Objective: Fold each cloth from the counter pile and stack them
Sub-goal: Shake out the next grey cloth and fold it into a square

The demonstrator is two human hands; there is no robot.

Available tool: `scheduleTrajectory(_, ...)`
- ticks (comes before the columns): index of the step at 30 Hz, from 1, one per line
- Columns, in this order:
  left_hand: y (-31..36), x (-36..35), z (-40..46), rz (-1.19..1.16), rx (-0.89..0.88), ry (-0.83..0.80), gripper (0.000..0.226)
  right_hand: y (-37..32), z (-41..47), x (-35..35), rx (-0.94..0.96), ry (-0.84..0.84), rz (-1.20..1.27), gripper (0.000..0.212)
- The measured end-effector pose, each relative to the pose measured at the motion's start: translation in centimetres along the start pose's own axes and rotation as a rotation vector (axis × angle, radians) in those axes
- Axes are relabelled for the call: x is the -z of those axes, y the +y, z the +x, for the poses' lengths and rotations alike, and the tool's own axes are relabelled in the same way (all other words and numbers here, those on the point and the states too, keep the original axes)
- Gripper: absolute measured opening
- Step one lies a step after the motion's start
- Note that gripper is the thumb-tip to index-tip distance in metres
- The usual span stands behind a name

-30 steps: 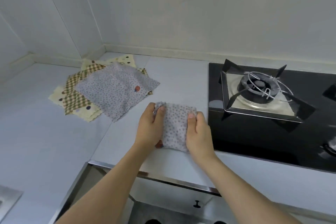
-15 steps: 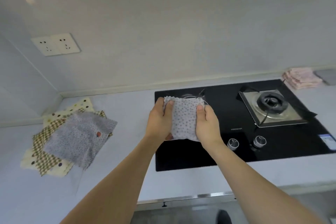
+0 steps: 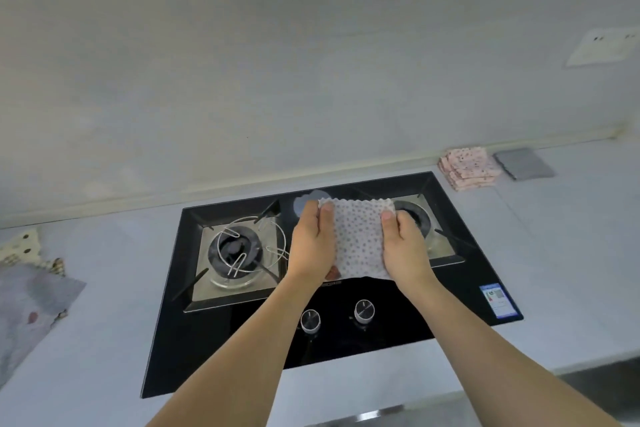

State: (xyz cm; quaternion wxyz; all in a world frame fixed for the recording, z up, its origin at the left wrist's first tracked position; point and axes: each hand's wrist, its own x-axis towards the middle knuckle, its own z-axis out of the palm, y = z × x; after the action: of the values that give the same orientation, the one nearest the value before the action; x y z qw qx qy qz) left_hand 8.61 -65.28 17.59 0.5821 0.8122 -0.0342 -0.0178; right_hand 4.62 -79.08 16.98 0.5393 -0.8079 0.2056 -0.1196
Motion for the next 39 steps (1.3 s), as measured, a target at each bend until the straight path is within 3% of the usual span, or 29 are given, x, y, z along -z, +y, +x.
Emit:
scheduleTrajectory(10, 4.0, -16.6, 5.0, -0.006, -0.015, -0.207, 0.028, 6.0, 9.0, 13.1, -0.083, 0.176, 0.019, 0.035)
scheduleTrajectory(19, 6.7, -35.4, 9.3, 0.002, 0.053, -0.175, 0.029, 14.3, 20.9, 26.2, -0.137, 0.133, 0.017, 0.036)
scheduleTrajectory(26, 10.1, -47.2, 13.1, -0.042, 0.215, -0.234, 0.022, 18.9, 29.4, 35.6, -0.474, 0.058, 0.281, 0.028)
scheduleTrajectory(29, 10.2, -50.5, 16.2, -0.045, 0.305, -0.223, 0.019, 19.8, 33.0, 38.3, -0.51, 0.022, 0.36, 0.016)
scheduleTrajectory(34, 9.8, -55.1, 21.5, -0.108, 0.448, -0.184, 0.014, 20.8, 38.7, 39.8, -0.502, 0.008, 0.341, 0.013)
scheduleTrajectory(39, 9.5, -58.2, 25.7, -0.068, 0.488, -0.158, 0.026, 22.0, 42.6, 39.9, -0.511, -0.003, 0.289, 0.031)
